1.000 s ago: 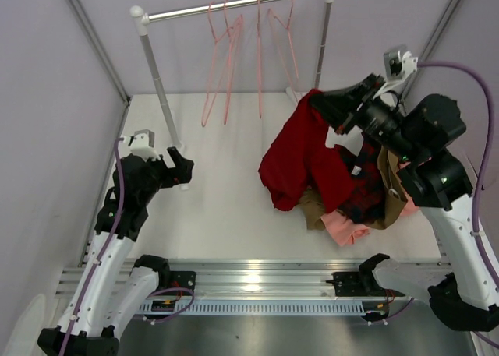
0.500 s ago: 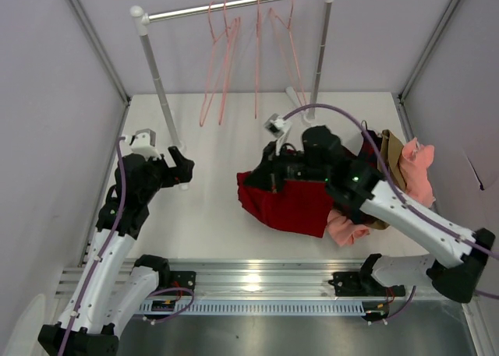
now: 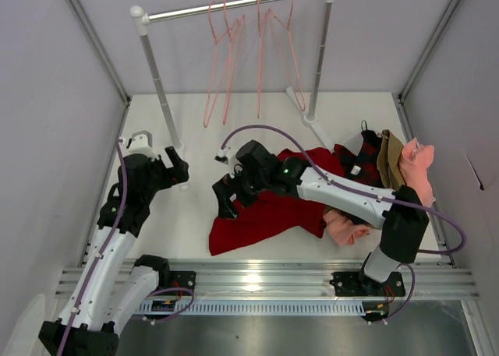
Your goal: Place the skirt on the hanger
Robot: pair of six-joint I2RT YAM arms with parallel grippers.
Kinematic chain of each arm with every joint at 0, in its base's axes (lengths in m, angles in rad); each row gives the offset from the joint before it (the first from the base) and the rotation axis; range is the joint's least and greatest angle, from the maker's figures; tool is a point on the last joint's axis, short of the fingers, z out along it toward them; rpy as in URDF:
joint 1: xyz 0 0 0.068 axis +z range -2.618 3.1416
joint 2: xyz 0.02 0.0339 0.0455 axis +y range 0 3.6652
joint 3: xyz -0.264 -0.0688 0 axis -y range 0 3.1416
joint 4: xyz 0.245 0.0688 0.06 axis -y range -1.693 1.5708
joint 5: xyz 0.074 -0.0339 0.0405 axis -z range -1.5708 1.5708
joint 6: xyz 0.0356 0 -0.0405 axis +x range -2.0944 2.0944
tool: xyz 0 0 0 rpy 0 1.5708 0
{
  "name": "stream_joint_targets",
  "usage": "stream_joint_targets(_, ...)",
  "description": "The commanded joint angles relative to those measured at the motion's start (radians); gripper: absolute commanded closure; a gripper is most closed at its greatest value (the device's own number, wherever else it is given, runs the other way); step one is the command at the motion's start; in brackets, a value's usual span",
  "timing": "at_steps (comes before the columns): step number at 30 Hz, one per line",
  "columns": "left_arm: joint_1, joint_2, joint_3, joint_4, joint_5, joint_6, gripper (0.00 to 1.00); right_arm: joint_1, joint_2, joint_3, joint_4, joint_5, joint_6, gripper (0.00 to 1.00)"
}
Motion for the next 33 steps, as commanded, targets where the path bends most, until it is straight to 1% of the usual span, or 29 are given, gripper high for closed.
stream_joint_targets(1, 0.003, -0.003, 0.012, 0.008, 0.012, -0.008, 0.01, -0.023, -0.145, 0.067, -0.104, 0.093, 0.001, 0.01)
stream_joint_targets(3, 0.005, -0.007, 0.007, 0.015, 0.038, -0.003, 0.01, -0.090, -0.199, 0.066, -0.138, 0.104, 0.039, 0.01)
stream_joint_targets(4, 0.003, -0.006, 0.006, 0.021, 0.056, -0.002, 0.01, -0.123, -0.257, 0.060, -0.152, 0.108, 0.059, 0.01)
stream_joint_targets(5, 0.003, -0.004, 0.004, 0.021, 0.070, 0.004, 0.01, -0.161, -0.288, 0.050, -0.181, 0.110, 0.105, 0.01)
stream_joint_targets(6, 0.003, -0.004, 0.013, 0.020, 0.082, 0.006, 0.01, -0.251, -0.319, 0.021, -0.193, 0.110, 0.127, 0.01)
stream_joint_targets(7, 0.005, -0.004, 0.015, 0.014, 0.096, 0.007, 0.01, -0.300, -0.381, 0.001, -0.204, 0.113, 0.150, 0.00)
stream_joint_targets(8, 0.002, -0.004, 0.018, 0.011, 0.140, 0.009, 0.01, -0.353, -0.414, -0.022, -0.213, 0.118, 0.182, 0.01)
stream_joint_targets(9, -0.007, -0.009, 0.026, 0.012, 0.157, 0.006, 0.01, -0.447, -0.444, -0.073, -0.225, 0.124, 0.196, 0.00)
stream_joint_targets(11, -0.026, -0.024, 0.026, 0.031, 0.197, 0.001, 0.01, -0.534, -0.525, -0.123, -0.230, 0.148, 0.216, 0.01)
stream_joint_targets(12, -0.058, -0.032, 0.023, 0.044, 0.199, -0.008, 0.01, -0.570, -0.547, -0.172, -0.227, 0.160, 0.240, 0.01)
stream_joint_targets(13, -0.076, -0.035, 0.017, 0.052, 0.199, -0.025, 0.01, -0.645, -0.564, -0.193, -0.227, 0.177, 0.259, 0.01)
stream_joint_targets(16, -0.180, -0.015, -0.002, 0.057, 0.146, -0.069, 0.01, -0.754, -0.593, -0.276, -0.228, 0.213, 0.336, 0.02)
stream_joint_targets(17, -0.246, -0.004, -0.005, 0.057, 0.109, -0.078, 0.01, -0.773, -0.597, -0.296, -0.224, 0.201, 0.349, 0.02)
stream_joint_targets(19, -0.315, 0.022, -0.003, 0.044, 0.035, -0.110, 0.01, -0.799, -0.597, -0.354, -0.196, 0.204, 0.395, 0.04)
stream_joint_targets(20, -0.378, 0.045, -0.003, 0.044, 0.012, -0.121, 0.01, -0.802, -0.600, -0.373, -0.189, 0.208, 0.409, 0.04)
stream_joint_targets(21, -0.406, 0.055, -0.005, 0.049, -0.020, -0.143, 0.01, -0.804, -0.604, -0.388, -0.179, 0.213, 0.438, 0.04)
stream_joint_targets(25, -0.519, 0.105, -0.005, 0.078, -0.065, -0.186, 0.01, -0.809, -0.630, -0.489, -0.095, 0.191, 0.495, 0.06)
stream_joint_targets(26, -0.565, 0.120, -0.005, 0.086, -0.078, -0.192, 0.01, -0.809, -0.632, -0.503, -0.084, 0.190, 0.504, 0.06)
stream_joint_targets(27, -0.632, 0.144, 0.003, 0.127, -0.107, -0.198, 0.01, -0.812, -0.632, -0.535, -0.051, 0.182, 0.518, 0.13)
stream_joint_targets(28, -0.633, 0.144, 0.003, 0.127, -0.112, -0.197, 0.01, -0.812, -0.632, -0.536, -0.050, 0.179, 0.518, 0.13)
stream_joint_targets(29, -0.676, 0.154, 0.010, 0.142, -0.114, -0.192, 0.01, -0.812, -0.630, -0.549, -0.025, 0.174, 0.518, 0.16)
stream_joint_targets(30, -0.696, 0.178, 0.018, 0.176, -0.114, -0.186, 0.01, -0.813, -0.627, -0.550, -0.014, 0.168, 0.518, 0.20)
stream_joint_targets(31, -0.716, 0.193, 0.032, 0.195, -0.114, -0.172, 0.01, -0.813, -0.623, -0.548, -0.005, 0.161, 0.517, 0.28)
stream_joint_targets(33, -0.771, 0.230, 0.049, 0.240, -0.114, -0.151, 0.01, -0.813, -0.621, -0.533, 0.011, 0.158, 0.512, 0.39)
